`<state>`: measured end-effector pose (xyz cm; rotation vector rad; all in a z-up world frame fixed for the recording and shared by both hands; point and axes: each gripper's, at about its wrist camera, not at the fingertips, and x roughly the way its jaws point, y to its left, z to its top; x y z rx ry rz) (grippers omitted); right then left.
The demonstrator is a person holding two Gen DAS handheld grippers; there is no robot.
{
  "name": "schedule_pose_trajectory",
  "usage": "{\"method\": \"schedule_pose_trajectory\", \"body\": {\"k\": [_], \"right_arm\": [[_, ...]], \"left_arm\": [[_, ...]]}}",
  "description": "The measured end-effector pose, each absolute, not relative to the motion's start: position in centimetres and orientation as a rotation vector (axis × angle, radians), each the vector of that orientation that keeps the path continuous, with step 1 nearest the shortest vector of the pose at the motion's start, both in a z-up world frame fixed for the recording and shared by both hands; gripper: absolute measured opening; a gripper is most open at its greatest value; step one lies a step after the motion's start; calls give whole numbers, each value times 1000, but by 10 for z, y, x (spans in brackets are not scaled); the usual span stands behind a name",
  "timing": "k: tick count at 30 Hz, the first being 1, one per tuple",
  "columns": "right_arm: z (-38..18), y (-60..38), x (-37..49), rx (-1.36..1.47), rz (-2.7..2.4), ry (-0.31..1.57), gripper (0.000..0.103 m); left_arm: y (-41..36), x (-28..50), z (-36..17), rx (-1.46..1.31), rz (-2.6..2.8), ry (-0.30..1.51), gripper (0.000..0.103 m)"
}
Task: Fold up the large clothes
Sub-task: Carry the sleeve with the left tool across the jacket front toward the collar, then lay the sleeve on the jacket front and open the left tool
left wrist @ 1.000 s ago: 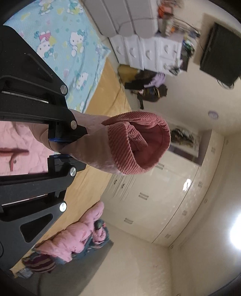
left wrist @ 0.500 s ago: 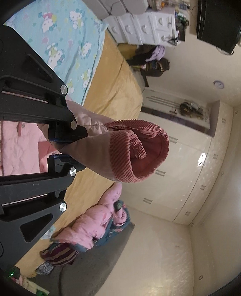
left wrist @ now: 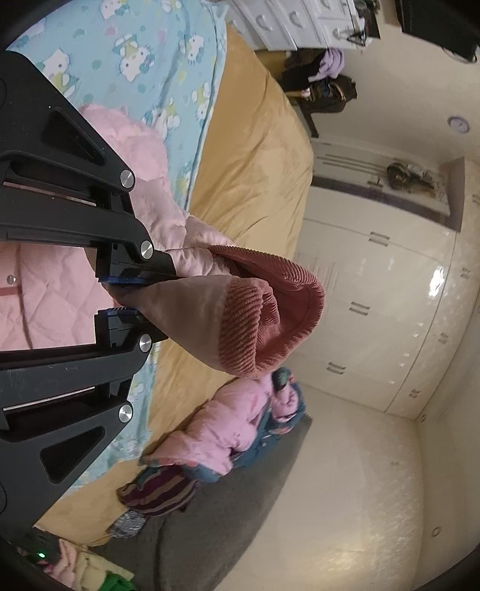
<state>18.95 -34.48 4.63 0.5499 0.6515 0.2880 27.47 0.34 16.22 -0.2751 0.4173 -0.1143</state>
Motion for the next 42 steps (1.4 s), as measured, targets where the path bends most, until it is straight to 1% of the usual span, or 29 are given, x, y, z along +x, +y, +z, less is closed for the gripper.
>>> {"method": "schedule_pose_trajectory", "body": {"k": [13,19,21,24,27,28,29,31,33,35,36,37,42], "right_arm": [[37,-375,194,611,231,651,99],[26,-383,203,635,185,685,99],[22,-384,206,639,176,695,99],[16,-383,210,638,168,710,99],[10,-382,213,633,161,724,99],[8,-382,214,636,164,726,99],[7,-382,215,639,167,727,99],[4,-381,218,645,174,737,99],[2,-380,220,650,179,744,99],[0,-377,223,650,184,754,99],[-1,-375,225,649,192,757,99],[-1,-372,227,648,207,763,99],[-5,-353,250,638,276,816,99]], "left_arm": [[-55,303,102,-237,-246,562,3],[-79,310,53,-206,-324,660,4],[-86,311,39,-201,-342,692,5],[-98,313,12,-183,-376,741,10],[-110,315,-10,-173,-427,800,22],[-114,314,-15,-167,-444,815,35],[-119,313,-21,-159,-471,833,60],[-124,309,-25,-144,-514,845,88],[-127,302,-29,-81,-484,841,88],[-123,296,-34,-83,-488,858,89],[-116,291,-33,-110,-500,859,89],[-110,288,-31,-130,-504,854,93],[-52,270,-10,-179,-408,795,94]]}}
